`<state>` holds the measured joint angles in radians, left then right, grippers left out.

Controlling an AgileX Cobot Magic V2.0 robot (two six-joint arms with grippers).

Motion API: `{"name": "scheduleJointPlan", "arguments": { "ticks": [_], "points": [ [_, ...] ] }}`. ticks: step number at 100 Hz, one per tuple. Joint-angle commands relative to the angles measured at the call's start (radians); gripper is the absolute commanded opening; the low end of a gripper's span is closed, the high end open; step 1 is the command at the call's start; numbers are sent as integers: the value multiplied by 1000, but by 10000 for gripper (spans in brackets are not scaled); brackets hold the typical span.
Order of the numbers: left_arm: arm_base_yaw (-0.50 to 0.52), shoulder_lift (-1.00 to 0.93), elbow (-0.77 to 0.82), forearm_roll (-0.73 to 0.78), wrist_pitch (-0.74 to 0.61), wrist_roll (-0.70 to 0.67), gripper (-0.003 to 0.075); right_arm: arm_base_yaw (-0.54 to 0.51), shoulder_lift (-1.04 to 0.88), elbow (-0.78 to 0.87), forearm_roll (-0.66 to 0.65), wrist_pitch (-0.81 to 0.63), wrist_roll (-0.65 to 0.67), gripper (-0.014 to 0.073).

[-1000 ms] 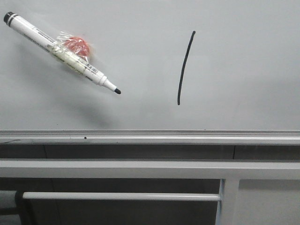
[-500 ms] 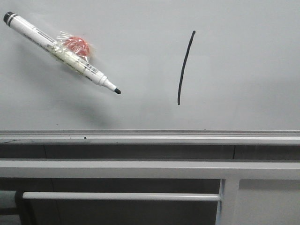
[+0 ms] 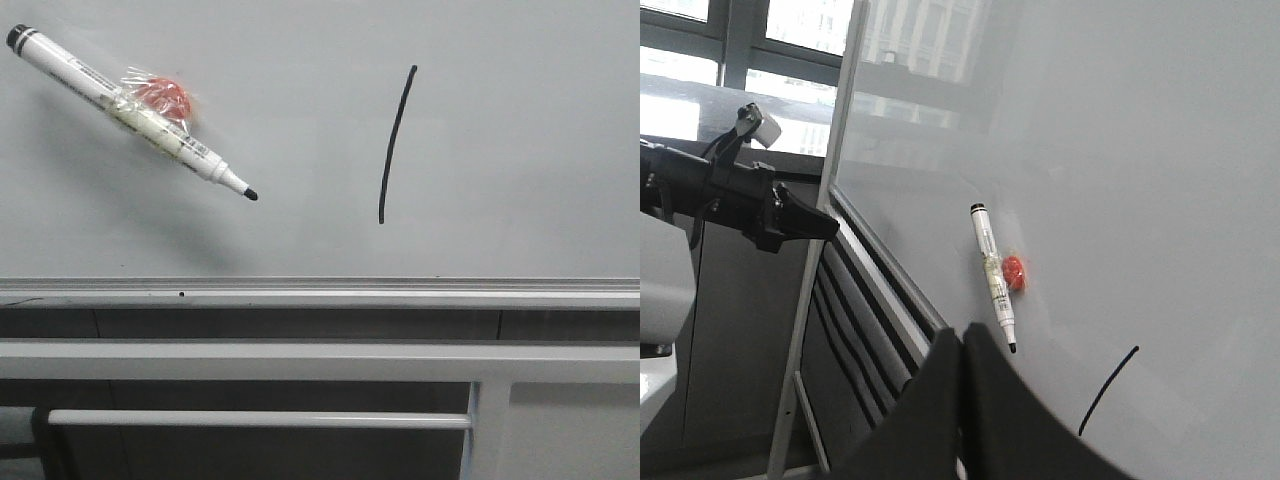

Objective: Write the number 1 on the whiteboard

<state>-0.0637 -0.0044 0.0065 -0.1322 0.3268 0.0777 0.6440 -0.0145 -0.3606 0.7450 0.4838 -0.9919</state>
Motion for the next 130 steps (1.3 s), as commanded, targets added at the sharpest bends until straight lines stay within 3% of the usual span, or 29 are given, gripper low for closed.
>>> {"name": "scheduleJointPlan", "arguments": {
  "ticks": [1,31,42,49,54,59,68,91,105,119,130],
  "points": [
    [2,-22,5,-4,-75,-2,-20,-7,11,-21,24,-66,-6,-63],
    [2,-22,5,-4,-75,-2,-20,-7,11,-17,24,-83,-6,-64],
    [2,-22,5,-4,-75,-2,-20,-10,11,-1,-66,-82,20,-64],
    [2,-22,5,-4,-75,-2,-20,-20,11,26,-233,-128,245,-63],
    [2,-22,5,-4,-75,-2,-20,-34,11,53,-397,-167,514,-64],
    [2,-22,5,-4,-75,-2,-20,-45,11,72,-539,-188,703,-64],
    [2,-22,5,-4,-75,-2,-20,-89,11,118,-685,-213,882,-63],
    [2,-22,5,-4,-75,-2,-20,-350,11,258,-711,-225,903,-63],
    [2,-22,5,-4,-75,-2,-20,-488,9,318,-721,-225,1023,-64],
    [2,-22,5,-4,-75,-2,-20,-557,7,365,-832,-225,1040,-63],
    [2,-22,5,-4,-75,-2,-20,-562,-4,402,-834,-275,1048,-64]
  ]
}}
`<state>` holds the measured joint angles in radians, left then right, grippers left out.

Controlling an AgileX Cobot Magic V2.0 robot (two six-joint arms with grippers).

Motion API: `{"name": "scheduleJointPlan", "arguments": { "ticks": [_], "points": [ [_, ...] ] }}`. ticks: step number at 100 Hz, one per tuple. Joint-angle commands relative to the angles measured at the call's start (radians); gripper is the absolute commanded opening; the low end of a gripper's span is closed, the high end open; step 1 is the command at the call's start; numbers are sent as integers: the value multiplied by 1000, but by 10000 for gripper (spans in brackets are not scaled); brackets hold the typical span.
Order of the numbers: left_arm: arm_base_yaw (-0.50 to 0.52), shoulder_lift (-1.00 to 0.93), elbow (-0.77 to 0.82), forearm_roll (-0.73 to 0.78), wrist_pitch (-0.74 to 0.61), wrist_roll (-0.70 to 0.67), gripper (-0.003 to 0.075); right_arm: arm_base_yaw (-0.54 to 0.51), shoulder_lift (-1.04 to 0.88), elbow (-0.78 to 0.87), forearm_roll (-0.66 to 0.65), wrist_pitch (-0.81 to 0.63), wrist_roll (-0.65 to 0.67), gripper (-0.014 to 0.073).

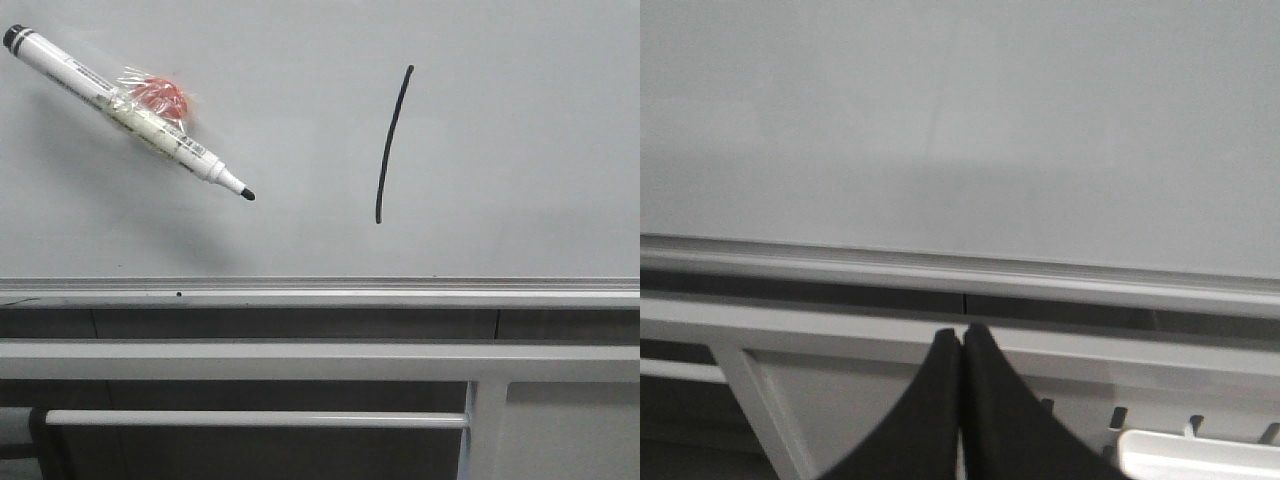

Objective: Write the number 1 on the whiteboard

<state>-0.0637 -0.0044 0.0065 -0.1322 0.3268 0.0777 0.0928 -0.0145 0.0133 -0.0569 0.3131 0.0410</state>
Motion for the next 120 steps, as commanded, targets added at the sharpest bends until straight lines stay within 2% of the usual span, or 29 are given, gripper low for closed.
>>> {"name": "scheduleJointPlan", "arguments": {
  "ticks": [1,18,37,52,69,85,97,113,120],
  "points": [
    [2,-22,5,-4,-75,-2,-20,-10,-3,28,-33,-104,21,-64],
    [2,-22,5,-4,-75,-2,-20,-15,-9,28,-88,-148,31,-64],
    [2,-22,5,-4,-75,-2,-20,-94,-9,28,-112,-185,35,-64],
    [2,-22,5,-4,-75,-2,-20,-155,-9,28,-112,-118,35,-64],
    [2,-22,5,-4,-75,-2,-20,-159,-9,28,-112,-42,22,-64],
    [2,-22,5,-4,-75,-2,-20,-159,-9,28,-83,9,18,-64],
    [2,-22,5,-4,-75,-2,-20,-159,-9,28,-67,9,-41,-64],
    [2,-22,5,-4,-75,-2,-20,-159,-9,28,39,11,-123,-64],
    [2,-22,5,-4,-75,-2,-20,-159,-9,28,44,11,-138,-64]
  ]
}}
